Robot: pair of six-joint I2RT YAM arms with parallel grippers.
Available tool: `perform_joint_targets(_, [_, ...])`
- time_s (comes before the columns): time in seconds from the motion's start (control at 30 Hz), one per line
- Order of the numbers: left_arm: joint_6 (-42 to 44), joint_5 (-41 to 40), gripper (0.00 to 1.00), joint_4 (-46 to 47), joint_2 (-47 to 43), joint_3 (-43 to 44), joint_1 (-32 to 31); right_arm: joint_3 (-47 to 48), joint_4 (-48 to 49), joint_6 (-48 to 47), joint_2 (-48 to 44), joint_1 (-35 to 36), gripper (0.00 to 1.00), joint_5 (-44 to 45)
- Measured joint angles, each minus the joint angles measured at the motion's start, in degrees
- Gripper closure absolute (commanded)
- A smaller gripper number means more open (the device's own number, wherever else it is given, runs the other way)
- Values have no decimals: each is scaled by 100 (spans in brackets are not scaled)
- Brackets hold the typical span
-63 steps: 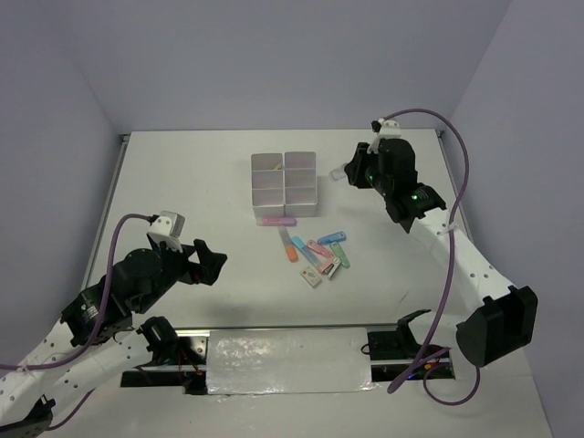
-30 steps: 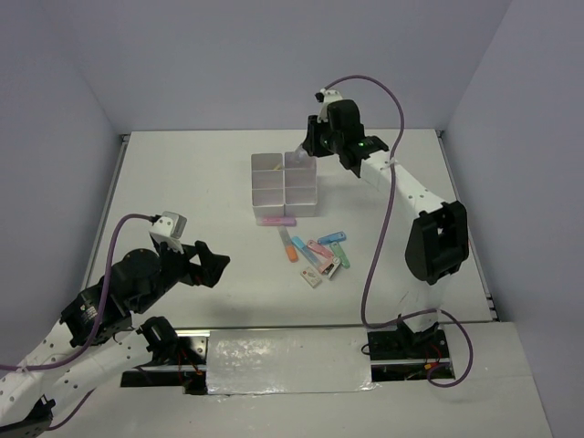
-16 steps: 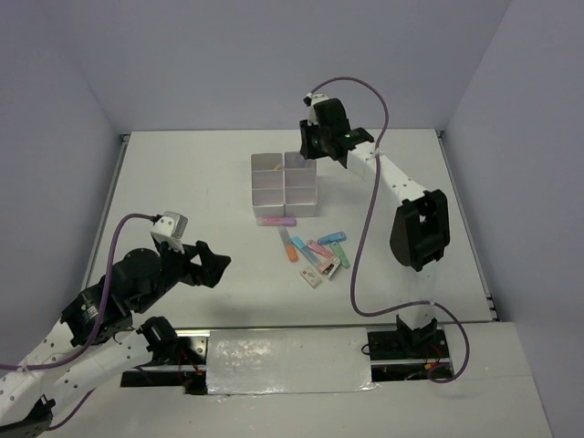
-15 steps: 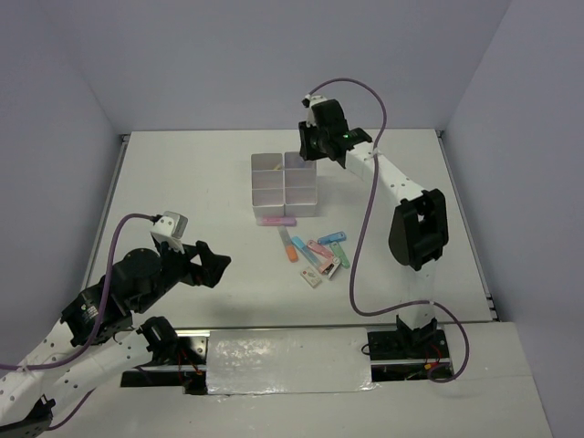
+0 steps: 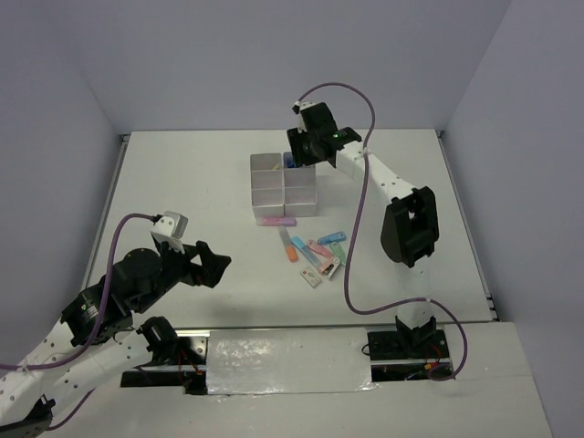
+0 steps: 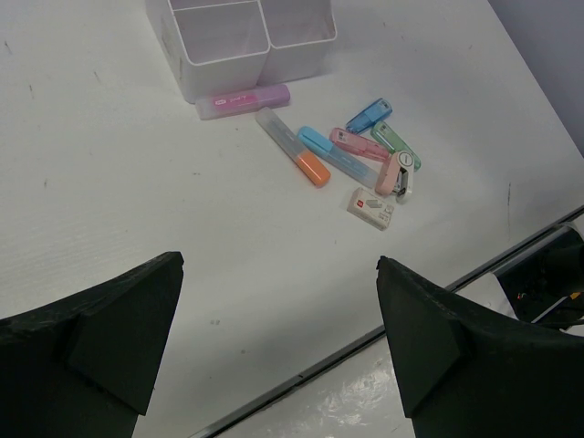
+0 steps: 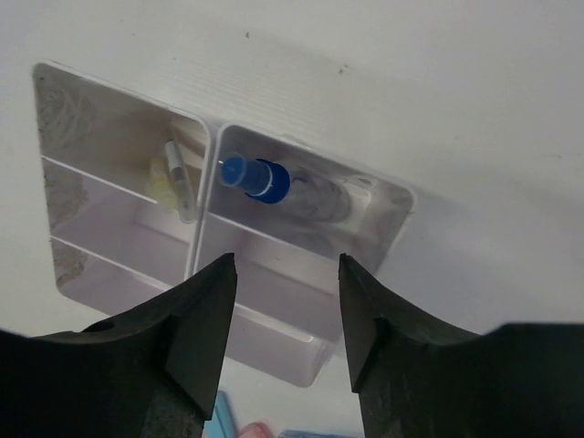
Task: Sort the stationery into containers
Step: Place the stationery in the storage box.
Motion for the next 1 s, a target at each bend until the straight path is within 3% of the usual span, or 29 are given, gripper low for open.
perform_joint_targets(0.23, [0, 2, 1, 0, 2, 0, 0, 164, -136, 39, -114, 92, 43, -72])
perform_joint_targets(0.33, [0, 0, 1, 0, 2, 0, 0, -317, -107, 122, -640, 105, 42, -133])
perform_joint_targets(0.37, [0, 0, 1, 0, 2, 0, 0, -605, -79, 138, -964, 107, 41, -162])
perform_joint_targets(0.4, [0, 0, 1, 0, 2, 0, 0, -835, -55, 166, -1235, 109, 34, -170])
perform_joint_targets(0.67, [-2, -2, 1, 0, 2, 0, 0, -3740, 208, 695, -3958, 227, 30, 63])
perform_joint_targets(0.7, [-2, -2, 1, 0, 2, 0, 0, -4127, 238, 857, -4177, 264, 27, 184])
perform_joint_targets(0.73, [-2, -2, 1, 0, 2, 0, 0, -4500, 289, 1056, -4350, 310, 12, 332])
perform_joint_targets(0.77, [-2, 0, 1, 0, 2, 0, 0, -4870, 282, 1281, -4507, 389, 9, 553])
perform_joint_targets(0.9, [-7, -7, 1, 0, 2, 0, 2, -6089, 315, 2048, -5047, 1008, 7, 1366])
perform_joint_targets(1.0, [-26, -22, 1, -2, 11, 0, 4, -6505, 267, 2612, -5390, 1327, 7, 1738])
